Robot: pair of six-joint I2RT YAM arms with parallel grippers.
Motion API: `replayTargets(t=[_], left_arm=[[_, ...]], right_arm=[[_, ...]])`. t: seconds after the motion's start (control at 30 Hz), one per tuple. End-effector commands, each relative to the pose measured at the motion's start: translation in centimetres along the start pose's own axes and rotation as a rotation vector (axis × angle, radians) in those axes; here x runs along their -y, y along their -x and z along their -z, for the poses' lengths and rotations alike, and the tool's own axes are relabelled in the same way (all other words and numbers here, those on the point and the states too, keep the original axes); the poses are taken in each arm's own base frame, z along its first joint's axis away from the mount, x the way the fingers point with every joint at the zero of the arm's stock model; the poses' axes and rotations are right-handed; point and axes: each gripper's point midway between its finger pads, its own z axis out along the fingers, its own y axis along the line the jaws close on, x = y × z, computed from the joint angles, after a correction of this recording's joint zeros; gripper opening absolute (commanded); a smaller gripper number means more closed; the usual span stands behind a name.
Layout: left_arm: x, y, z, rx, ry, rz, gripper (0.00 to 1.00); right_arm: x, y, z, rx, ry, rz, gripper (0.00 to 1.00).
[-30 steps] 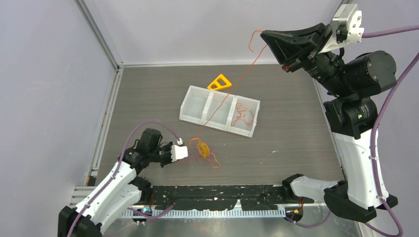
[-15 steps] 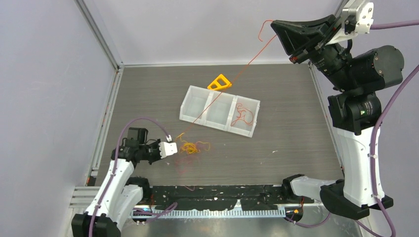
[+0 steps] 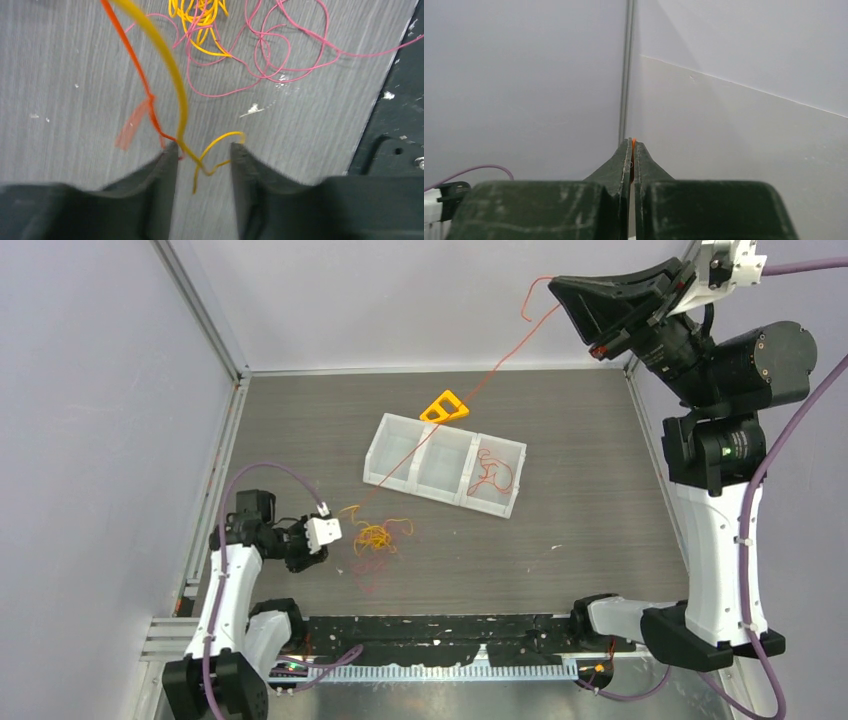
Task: Untangle the cables
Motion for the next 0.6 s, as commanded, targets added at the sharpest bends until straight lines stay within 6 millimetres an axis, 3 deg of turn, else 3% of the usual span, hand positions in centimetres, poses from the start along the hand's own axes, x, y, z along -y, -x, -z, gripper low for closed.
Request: replayTargets(t=[0.0, 0.07, 0.13, 0.17, 0.27, 0.37, 0.47, 0.57], left_arm=[[0.7, 2.7, 1.6, 0.073, -0.02, 0.054, 0.54], [0.4, 5.1, 2.8, 0.146, 0.0, 0.082, 0.71], [-0.5, 9.0, 4.3, 0.266, 0.036, 0.149, 0.96], [-0.8, 11.2, 5.2, 0.324, 0.045, 0.173, 0.99], [-1.6, 15.5, 5.9, 0.398, 0.086, 0.149, 1.0], [-1.9, 18.4, 6.1, 0.449, 0.108, 0.086, 1.0], [-1.8, 22.2, 6.5, 0.527, 0.052, 0.133, 1.0], [-2.4, 25.5, 5.3, 0.581, 0.017, 0.138, 1.0]], right_arm=[[-2.4, 3.4, -0.9, 0.112, 0.14, -0.1, 0.05], [-3.1, 2.5, -1.3, 0.088, 0.182, -0.153, 0.05], [-3.7, 1.3, -1.5, 0.059, 0.205, -0.184, 0.06], [-4.0, 0.4, -1.6, 0.041, 0.214, -0.206, 0.05], [-4.6, -1.2, -1.6, 0.011, 0.233, -0.241, 0.05], [-5.4, -0.8, -1.6, 0.019, 0.255, -0.243, 0.05], [-5.9, -0.5, -1.7, 0.021, 0.267, -0.244, 0.05], [-6.0, -0.4, -1.6, 0.023, 0.269, -0.241, 0.05]])
